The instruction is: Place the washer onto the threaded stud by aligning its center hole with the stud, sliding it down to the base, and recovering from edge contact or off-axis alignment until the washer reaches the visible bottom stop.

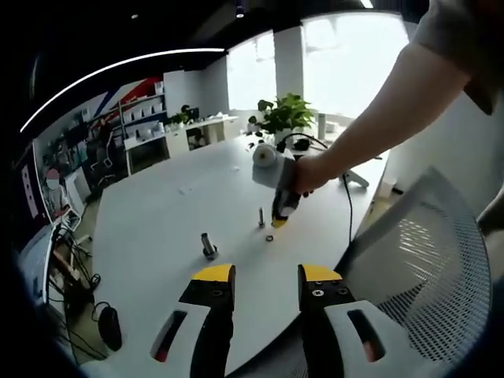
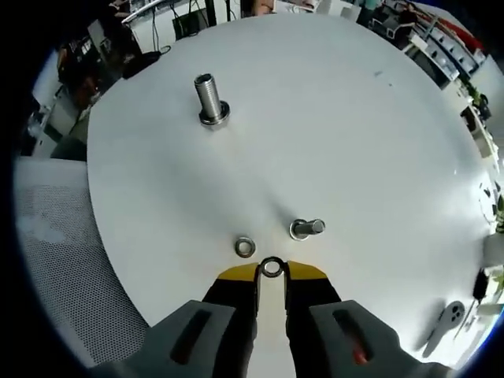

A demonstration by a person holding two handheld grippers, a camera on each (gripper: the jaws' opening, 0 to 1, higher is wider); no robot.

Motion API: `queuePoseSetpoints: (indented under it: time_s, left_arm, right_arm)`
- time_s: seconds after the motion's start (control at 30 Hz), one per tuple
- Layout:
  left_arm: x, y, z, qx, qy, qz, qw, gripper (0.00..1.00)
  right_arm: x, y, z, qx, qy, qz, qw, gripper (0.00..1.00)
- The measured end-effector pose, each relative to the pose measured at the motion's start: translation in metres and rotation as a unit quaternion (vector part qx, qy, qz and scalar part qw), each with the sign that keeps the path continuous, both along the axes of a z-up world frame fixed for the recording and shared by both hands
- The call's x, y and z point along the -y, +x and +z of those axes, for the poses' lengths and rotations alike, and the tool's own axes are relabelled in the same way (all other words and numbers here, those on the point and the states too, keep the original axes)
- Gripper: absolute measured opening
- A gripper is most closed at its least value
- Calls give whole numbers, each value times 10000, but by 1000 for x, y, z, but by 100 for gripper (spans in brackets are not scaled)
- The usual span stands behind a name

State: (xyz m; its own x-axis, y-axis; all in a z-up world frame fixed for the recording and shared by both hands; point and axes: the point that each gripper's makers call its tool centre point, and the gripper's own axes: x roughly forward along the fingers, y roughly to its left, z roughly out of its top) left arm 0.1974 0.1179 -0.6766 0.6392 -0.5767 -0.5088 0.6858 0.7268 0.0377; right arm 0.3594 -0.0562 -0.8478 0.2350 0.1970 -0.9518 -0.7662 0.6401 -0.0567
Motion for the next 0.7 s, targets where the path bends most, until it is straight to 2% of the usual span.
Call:
queuePoseSetpoints:
  time_s: [0.27,0.7]
  left_arm:
    - [-1,1,9,119,-179,24,9998,30]
    - [0,1,11,163,-234,18,9996,30]
  right_arm:
    - [3,5,14,139,187,-175,9996,13]
    - [7,14,39,419,208,-95,9989,13]
